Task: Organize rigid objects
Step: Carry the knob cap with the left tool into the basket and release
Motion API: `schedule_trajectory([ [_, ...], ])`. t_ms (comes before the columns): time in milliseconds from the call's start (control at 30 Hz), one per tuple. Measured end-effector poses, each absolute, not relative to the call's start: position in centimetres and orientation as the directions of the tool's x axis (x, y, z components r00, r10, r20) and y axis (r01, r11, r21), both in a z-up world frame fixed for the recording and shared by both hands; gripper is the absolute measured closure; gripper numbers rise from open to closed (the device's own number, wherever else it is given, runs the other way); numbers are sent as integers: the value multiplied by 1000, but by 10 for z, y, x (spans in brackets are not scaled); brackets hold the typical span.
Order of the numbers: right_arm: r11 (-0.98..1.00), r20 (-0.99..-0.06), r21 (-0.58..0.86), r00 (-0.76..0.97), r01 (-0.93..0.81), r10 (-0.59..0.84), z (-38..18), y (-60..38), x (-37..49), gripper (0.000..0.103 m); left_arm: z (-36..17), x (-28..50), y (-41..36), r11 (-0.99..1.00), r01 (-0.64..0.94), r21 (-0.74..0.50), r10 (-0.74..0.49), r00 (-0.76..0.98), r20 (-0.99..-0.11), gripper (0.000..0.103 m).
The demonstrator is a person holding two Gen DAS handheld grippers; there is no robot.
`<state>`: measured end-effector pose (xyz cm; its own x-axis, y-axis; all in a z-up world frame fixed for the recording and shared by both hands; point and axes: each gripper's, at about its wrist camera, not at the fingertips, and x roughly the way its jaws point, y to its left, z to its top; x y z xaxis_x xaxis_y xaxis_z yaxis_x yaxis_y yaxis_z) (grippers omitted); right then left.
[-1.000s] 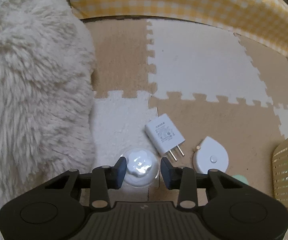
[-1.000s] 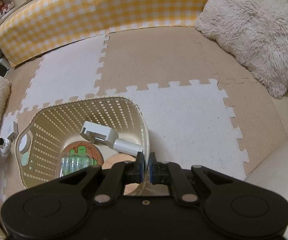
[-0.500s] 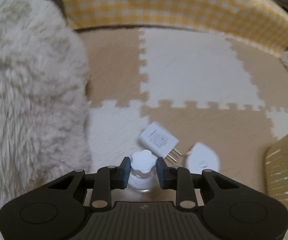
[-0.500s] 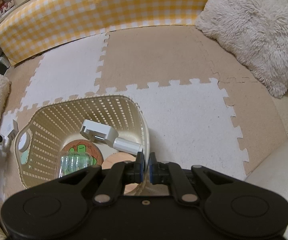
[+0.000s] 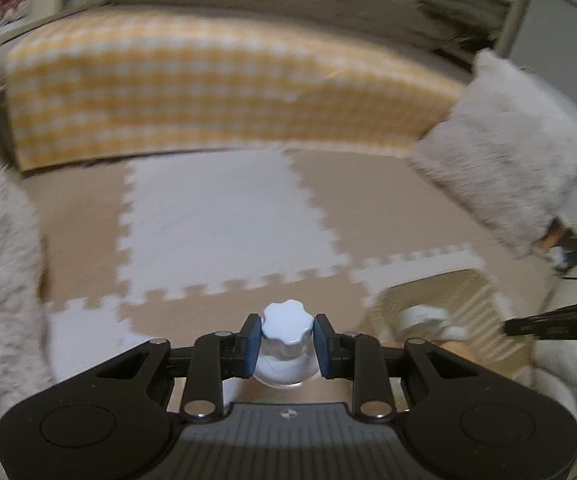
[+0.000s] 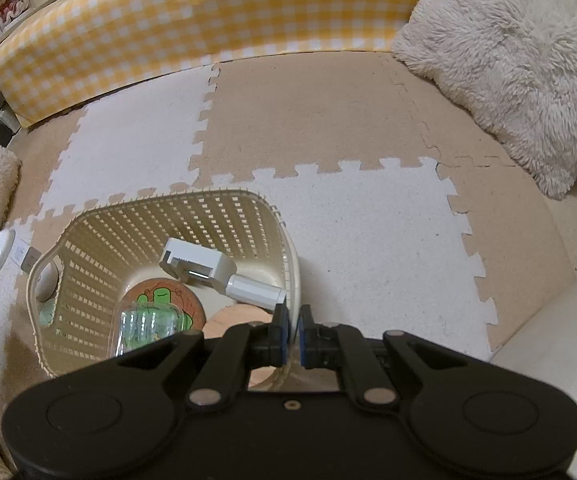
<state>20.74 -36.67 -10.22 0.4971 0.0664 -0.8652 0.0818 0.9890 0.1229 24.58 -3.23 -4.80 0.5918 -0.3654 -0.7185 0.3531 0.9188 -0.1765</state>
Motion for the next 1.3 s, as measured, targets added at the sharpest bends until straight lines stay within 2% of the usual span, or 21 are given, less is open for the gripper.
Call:
schedule_trajectory([
  [200, 989, -865, 123, 497, 82, 67, -102, -367, 207, 97, -31, 223, -75, 844, 474, -251, -507, 555, -659, 73],
  [367, 989, -865, 122, 497, 81, 66, -102, -367, 207, 97, -37, 211, -123, 783, 546, -298, -586, 486, -648, 73],
  [633, 985, -865, 143, 495, 92, 79, -102, -369, 207, 97, -78, 207, -176, 765, 576, -288, -586, 437, -682, 73],
  [1300, 983, -865, 155, 494, 100, 86, -102, -370, 207, 98, -126, 220, -196, 730, 557, -396, -644, 366, -672, 72],
])
